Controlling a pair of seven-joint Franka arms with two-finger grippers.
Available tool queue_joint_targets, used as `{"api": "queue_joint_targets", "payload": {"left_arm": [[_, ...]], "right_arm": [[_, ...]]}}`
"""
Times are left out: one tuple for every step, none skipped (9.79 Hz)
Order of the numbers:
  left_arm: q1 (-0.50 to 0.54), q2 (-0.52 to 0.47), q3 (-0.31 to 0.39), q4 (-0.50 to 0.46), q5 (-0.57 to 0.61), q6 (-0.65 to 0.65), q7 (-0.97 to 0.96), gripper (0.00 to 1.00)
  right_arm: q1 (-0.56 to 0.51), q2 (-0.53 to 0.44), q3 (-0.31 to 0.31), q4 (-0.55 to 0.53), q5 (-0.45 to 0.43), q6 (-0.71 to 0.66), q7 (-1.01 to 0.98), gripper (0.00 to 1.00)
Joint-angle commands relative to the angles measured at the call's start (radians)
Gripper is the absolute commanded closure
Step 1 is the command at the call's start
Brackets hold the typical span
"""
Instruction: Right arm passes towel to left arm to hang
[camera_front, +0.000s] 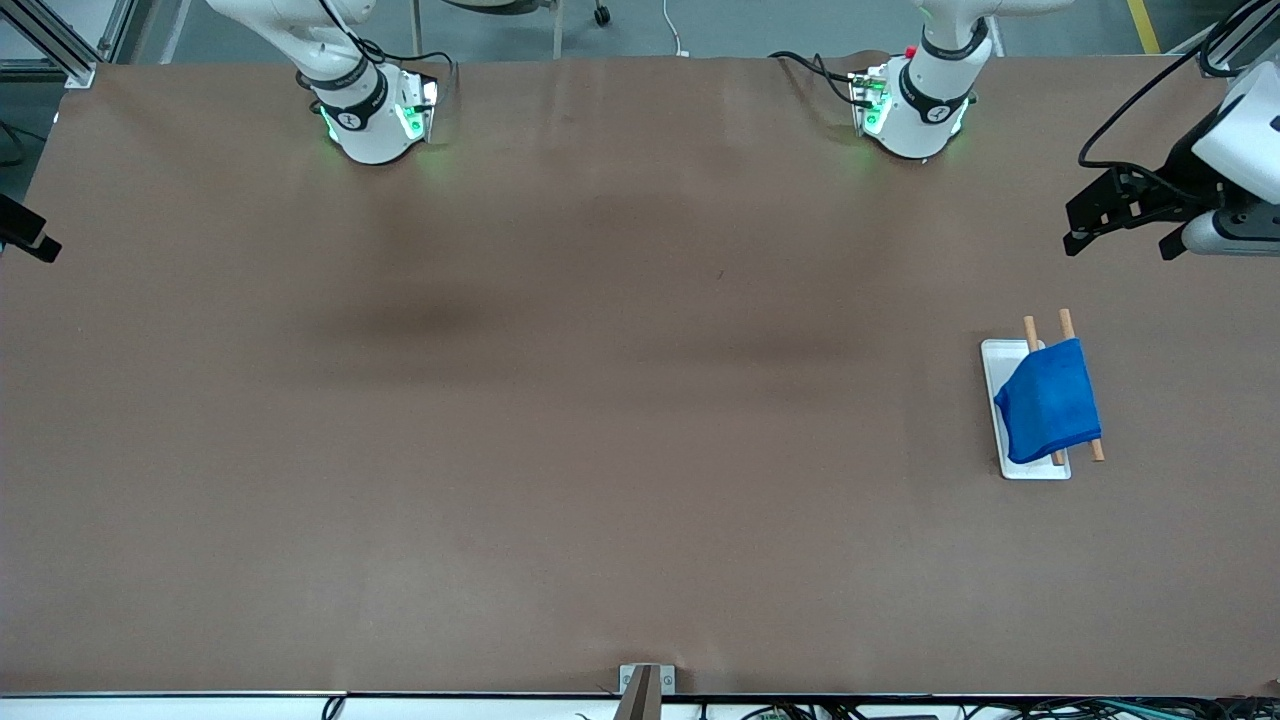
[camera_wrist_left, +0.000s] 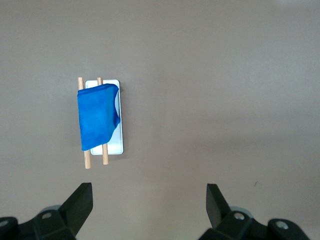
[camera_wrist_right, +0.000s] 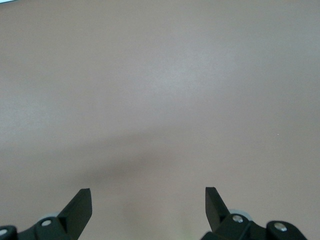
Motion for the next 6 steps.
{"api": "queue_joint_targets", "payload": {"left_arm": [[-0.002,-0.015,-0.015,-0.054,0.012,0.001,-0.011,0.00],[-0.002,-0.015,-0.017,-0.054,0.018,0.001,-0.006,0.00],[-0.002,-0.013,-0.017,-0.054,0.018,0.001,0.003,0.00],[-0.002,-0.012,-0.017,-0.054,0.018,0.002,0.009,0.00],[-0.002,-0.009,-0.017,-0.051,0.018,0.002,0.009,0.00],[-0.002,-0.007,-0.017,-0.052,0.020,0.002,0.009,0.00]], "right_arm": [[-0.006,0.000,0.007,0.007,-0.004,-0.006,0.013,0.00],[-0.006,0.000,0.007,0.007,-0.004,-0.006,0.013,0.00],[-0.006,0.000,0.005,0.007,-0.004,-0.006,0.013,0.00],[-0.004,0.000,0.007,0.007,-0.004,-0.004,0.013,0.00],[-0.006,0.000,0.005,0.007,-0.004,-0.006,0.013,0.00],[-0.006,0.000,0.005,0.007,-0.004,-0.006,0.013,0.00]]}}
